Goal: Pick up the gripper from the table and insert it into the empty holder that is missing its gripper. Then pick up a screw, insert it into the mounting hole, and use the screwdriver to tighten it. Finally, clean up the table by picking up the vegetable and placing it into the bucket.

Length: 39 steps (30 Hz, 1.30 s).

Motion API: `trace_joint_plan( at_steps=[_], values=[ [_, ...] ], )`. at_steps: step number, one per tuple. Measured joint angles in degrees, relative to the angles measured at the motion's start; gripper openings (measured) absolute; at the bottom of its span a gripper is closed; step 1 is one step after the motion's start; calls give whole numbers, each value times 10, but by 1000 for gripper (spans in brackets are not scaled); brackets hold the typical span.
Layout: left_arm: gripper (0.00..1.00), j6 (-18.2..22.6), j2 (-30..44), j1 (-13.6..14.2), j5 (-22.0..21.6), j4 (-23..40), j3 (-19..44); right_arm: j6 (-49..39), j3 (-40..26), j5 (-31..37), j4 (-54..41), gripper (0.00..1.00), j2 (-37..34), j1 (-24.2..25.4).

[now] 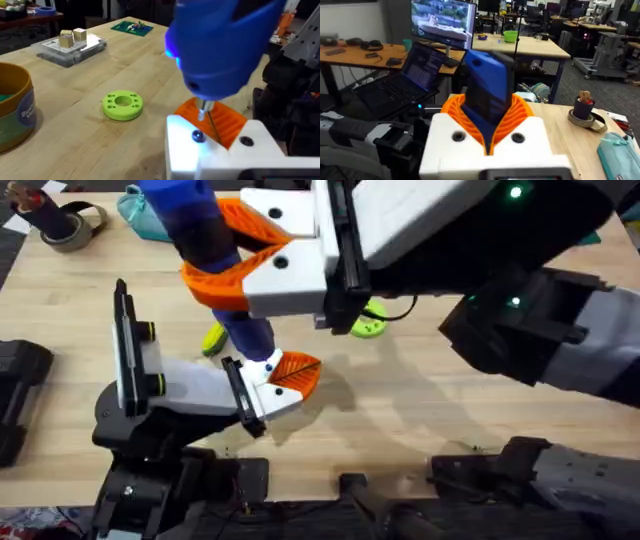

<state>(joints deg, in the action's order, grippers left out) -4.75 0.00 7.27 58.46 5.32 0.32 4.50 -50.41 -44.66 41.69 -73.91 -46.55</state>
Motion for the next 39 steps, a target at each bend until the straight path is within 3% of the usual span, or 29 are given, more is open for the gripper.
trace_joint_plan(
  at_steps=[39],
  values=[
    [7,2,0,0,0,0,0,0,12,0,-6,25,-4,-6]
  ],
)
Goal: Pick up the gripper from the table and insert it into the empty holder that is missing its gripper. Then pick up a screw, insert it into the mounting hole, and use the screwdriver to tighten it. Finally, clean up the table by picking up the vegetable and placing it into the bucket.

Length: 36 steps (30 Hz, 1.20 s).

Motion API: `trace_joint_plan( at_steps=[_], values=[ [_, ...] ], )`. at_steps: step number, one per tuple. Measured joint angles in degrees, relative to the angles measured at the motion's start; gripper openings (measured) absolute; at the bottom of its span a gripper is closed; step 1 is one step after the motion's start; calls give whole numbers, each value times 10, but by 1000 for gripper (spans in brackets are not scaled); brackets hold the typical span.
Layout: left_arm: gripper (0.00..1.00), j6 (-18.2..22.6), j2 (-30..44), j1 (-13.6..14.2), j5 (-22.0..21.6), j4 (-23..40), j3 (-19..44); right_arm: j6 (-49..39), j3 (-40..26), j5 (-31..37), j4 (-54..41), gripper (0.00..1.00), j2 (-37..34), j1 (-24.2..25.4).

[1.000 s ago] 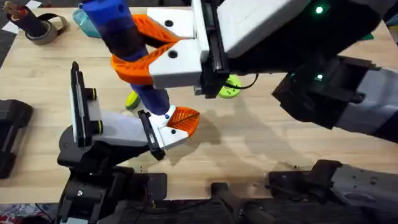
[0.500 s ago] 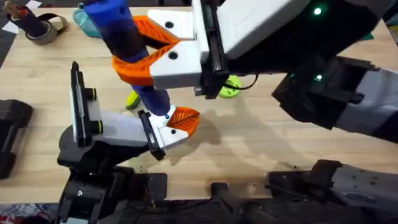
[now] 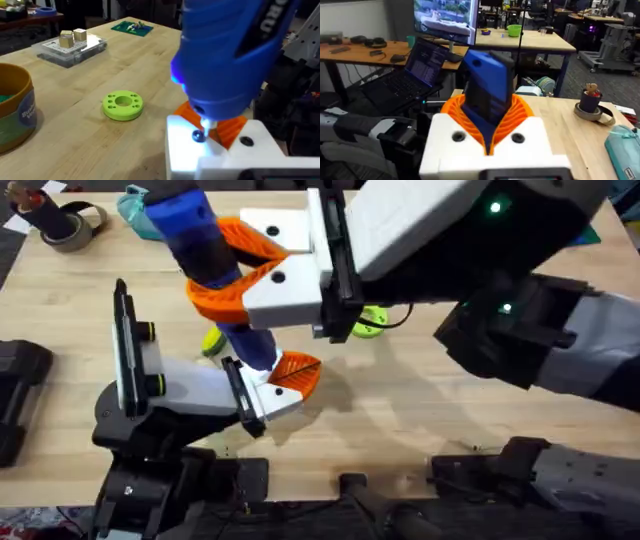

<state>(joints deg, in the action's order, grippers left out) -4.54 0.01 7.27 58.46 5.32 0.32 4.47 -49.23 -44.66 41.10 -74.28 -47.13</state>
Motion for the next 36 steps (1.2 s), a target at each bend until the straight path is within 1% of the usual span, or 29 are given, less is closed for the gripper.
trace_joint_plan(
  at_steps=[15,32,36],
  values=[
    [7,0,0,0,0,0,0,-2,2,0,16,25,0,0],
    [7,0,0,0,0,0,0,-7,2,0,13,25,0,0],
    [7,0,0,0,0,0,0,-5,3,0,38,25,0,0]
  ],
)
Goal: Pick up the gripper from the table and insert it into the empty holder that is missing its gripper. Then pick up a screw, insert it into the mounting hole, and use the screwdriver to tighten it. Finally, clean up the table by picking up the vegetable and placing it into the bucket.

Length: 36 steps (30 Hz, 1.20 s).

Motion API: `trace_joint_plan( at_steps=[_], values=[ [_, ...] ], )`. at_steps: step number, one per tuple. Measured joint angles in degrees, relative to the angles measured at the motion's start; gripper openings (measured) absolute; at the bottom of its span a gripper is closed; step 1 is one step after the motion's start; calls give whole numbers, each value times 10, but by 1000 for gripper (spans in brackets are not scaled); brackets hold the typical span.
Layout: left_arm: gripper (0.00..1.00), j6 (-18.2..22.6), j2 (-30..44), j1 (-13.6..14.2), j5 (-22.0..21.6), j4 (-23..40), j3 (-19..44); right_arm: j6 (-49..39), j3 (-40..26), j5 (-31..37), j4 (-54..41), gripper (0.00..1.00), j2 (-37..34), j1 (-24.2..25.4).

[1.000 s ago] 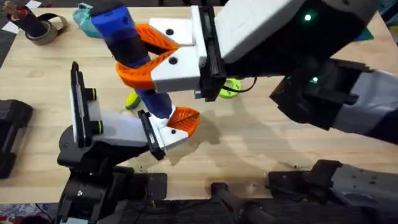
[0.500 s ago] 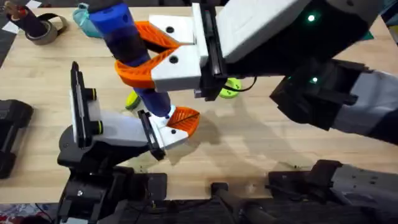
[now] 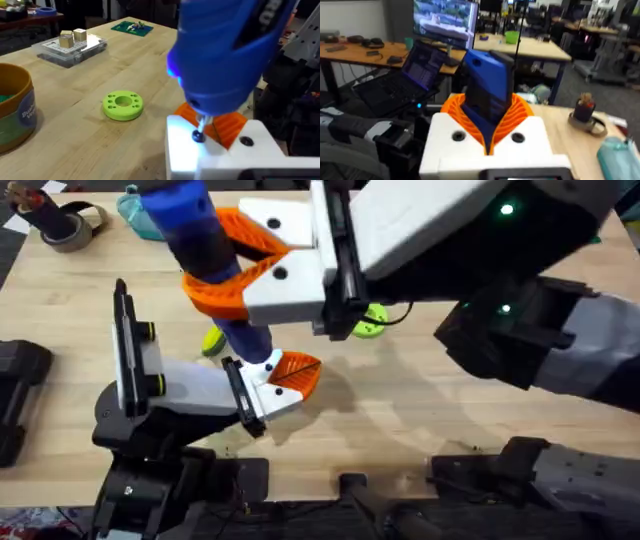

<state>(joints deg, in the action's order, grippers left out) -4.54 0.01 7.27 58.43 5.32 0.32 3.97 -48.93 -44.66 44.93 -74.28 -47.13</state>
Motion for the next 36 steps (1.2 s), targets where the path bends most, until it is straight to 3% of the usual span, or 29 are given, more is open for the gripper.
trace_joint_plan(
  at_steps=[12,36],
  values=[
    [7,0,0,0,0,0,0,38,0,0,49,25,0,0],
    [7,0,0,0,0,0,0,33,-12,0,-33,25,-2,17]
  ],
)
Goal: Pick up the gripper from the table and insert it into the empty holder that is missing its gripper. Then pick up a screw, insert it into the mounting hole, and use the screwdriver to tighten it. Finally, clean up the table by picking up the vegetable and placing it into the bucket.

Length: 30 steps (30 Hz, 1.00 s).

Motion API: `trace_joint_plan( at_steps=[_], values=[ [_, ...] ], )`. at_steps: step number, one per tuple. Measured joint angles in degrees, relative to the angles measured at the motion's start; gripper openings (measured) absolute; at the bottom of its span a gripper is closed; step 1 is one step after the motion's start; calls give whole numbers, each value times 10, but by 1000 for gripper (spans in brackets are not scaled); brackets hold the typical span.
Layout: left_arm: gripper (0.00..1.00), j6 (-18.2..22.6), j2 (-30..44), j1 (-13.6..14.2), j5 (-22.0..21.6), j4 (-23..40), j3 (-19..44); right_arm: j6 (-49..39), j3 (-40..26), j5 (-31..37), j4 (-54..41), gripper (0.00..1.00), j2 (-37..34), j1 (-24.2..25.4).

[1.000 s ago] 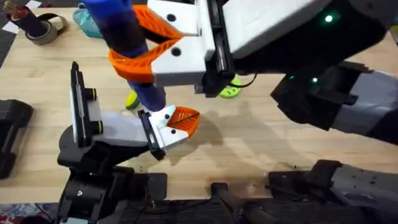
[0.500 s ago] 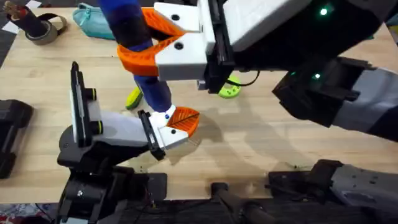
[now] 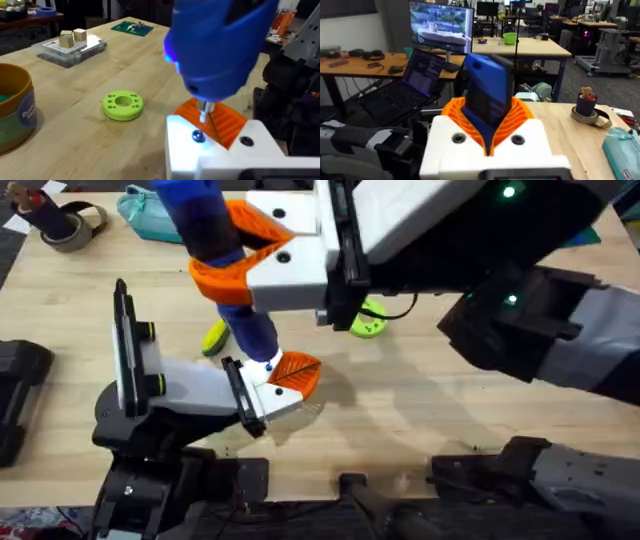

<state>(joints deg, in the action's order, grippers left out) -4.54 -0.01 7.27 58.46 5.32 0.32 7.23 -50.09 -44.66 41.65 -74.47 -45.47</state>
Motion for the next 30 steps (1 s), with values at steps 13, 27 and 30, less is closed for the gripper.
trace_joint_plan(
  at_steps=[13,27,30],
  values=[
    [7,0,0,0,0,0,0,-17,0,0,-6,25,-10,-10],
    [7,0,0,0,0,0,0,-28,0,0,-10,25,-10,-14],
    [7,0,0,0,0,0,0,-28,0,0,-11,25,-10,-14]
  ],
)
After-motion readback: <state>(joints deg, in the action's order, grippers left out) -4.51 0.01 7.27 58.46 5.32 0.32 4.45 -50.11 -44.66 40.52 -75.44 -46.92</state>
